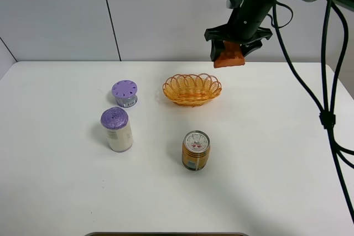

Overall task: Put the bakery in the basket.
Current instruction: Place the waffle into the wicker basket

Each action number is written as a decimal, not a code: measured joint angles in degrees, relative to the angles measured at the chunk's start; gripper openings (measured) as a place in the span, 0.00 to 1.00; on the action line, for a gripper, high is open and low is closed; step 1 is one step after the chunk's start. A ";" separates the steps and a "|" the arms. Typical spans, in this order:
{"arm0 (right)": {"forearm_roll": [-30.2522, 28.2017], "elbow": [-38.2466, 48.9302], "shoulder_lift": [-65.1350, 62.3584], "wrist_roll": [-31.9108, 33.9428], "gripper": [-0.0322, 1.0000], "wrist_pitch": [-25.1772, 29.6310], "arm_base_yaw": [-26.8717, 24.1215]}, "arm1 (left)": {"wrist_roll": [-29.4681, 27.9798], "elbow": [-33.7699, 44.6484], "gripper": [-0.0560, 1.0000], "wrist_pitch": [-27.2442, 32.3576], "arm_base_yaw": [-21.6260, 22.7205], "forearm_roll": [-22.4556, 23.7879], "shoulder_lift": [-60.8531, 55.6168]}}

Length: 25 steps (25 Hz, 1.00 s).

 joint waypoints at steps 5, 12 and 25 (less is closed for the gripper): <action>0.12 0.00 2.42 -0.41 0.71 -3.93 3.19 | 0.00 0.00 0.99 0.00 0.00 0.00 0.00; 0.36 0.00 6.02 -0.41 0.71 -7.93 5.98 | 0.00 0.00 0.99 0.00 0.00 0.00 0.00; 1.21 -0.05 9.95 -0.41 0.71 -11.19 6.31 | 0.00 0.00 0.99 0.00 0.00 0.00 0.00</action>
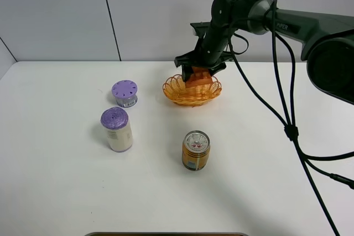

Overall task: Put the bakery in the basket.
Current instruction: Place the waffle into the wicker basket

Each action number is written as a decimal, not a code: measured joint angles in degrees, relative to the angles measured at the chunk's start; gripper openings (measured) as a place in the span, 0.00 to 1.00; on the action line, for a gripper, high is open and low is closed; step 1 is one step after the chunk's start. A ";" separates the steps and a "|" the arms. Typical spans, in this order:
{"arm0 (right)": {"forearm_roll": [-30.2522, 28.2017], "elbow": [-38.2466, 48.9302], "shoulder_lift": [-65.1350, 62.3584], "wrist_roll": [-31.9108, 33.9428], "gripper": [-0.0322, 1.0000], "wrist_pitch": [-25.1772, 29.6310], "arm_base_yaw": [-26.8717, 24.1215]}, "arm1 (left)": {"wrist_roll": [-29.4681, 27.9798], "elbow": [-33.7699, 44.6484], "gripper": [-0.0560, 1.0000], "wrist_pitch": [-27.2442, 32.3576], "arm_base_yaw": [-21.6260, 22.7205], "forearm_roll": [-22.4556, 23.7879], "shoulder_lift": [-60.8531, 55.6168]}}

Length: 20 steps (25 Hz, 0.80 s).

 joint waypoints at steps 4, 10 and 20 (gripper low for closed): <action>0.00 0.00 0.00 0.00 0.71 -0.38 0.00 | 0.00 0.00 0.99 0.00 0.00 0.00 0.00; 0.00 0.00 0.00 -0.19 0.71 -0.54 0.00 | 0.00 0.00 0.99 0.00 0.00 0.00 0.00; 2.59 0.00 0.00 -2.01 0.71 0.45 0.00 | 0.00 0.00 0.99 0.00 0.00 0.00 0.00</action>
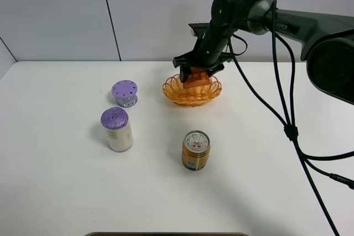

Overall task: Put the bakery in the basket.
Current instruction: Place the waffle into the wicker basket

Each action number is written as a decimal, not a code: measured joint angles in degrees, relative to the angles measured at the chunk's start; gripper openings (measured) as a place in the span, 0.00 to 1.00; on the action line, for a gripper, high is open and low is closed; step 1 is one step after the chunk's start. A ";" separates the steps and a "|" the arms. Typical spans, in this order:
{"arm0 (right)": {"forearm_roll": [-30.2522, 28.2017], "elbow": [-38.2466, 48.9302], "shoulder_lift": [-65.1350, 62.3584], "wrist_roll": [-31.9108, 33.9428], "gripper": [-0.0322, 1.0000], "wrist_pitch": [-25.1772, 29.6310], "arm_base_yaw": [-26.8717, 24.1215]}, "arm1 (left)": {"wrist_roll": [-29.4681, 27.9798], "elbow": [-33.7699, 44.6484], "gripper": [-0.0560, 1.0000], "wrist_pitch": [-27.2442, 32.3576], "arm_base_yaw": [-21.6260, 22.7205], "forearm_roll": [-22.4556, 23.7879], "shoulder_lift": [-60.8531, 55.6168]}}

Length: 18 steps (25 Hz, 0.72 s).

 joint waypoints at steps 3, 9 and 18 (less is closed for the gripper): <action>0.18 0.00 0.00 -0.56 0.71 0.00 0.23 | 0.00 0.00 0.99 0.00 0.00 0.00 0.00; 0.31 0.00 0.00 -0.56 0.71 0.05 0.66 | 0.00 0.00 0.99 0.00 0.00 0.00 0.00; 0.26 0.00 0.00 -0.56 0.71 0.11 0.66 | 0.00 0.00 0.99 0.00 0.00 0.00 0.00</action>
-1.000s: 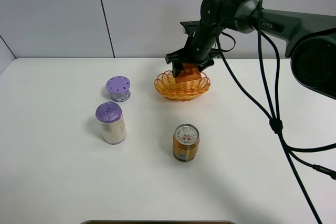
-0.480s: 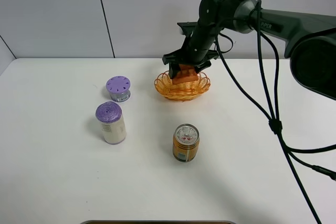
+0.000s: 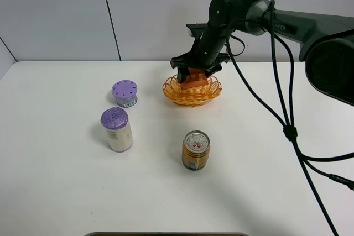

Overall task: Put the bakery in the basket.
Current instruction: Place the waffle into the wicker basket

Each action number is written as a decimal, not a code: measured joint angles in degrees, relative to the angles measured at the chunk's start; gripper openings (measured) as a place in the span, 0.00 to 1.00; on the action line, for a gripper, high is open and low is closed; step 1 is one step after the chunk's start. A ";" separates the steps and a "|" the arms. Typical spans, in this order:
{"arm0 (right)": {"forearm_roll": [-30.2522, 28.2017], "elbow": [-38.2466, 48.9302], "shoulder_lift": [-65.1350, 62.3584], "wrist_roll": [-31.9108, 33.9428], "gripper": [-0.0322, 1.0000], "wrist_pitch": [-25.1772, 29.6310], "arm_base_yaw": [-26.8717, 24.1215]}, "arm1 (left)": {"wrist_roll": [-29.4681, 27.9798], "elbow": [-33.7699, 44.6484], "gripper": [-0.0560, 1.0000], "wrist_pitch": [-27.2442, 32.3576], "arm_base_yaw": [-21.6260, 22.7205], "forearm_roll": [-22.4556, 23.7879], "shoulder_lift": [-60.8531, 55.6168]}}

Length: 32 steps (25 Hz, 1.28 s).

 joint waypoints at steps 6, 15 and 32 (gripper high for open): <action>0.00 0.00 0.00 0.00 0.72 1.41 0.00 | 0.00 0.00 0.99 0.00 0.00 0.00 0.00; -1.38 0.00 0.00 0.63 0.77 2.97 0.00 | 0.00 0.00 0.99 0.00 0.00 0.00 0.00; -1.38 0.00 0.00 0.80 0.83 5.48 0.00 | 0.00 0.00 0.99 0.00 0.00 0.00 0.00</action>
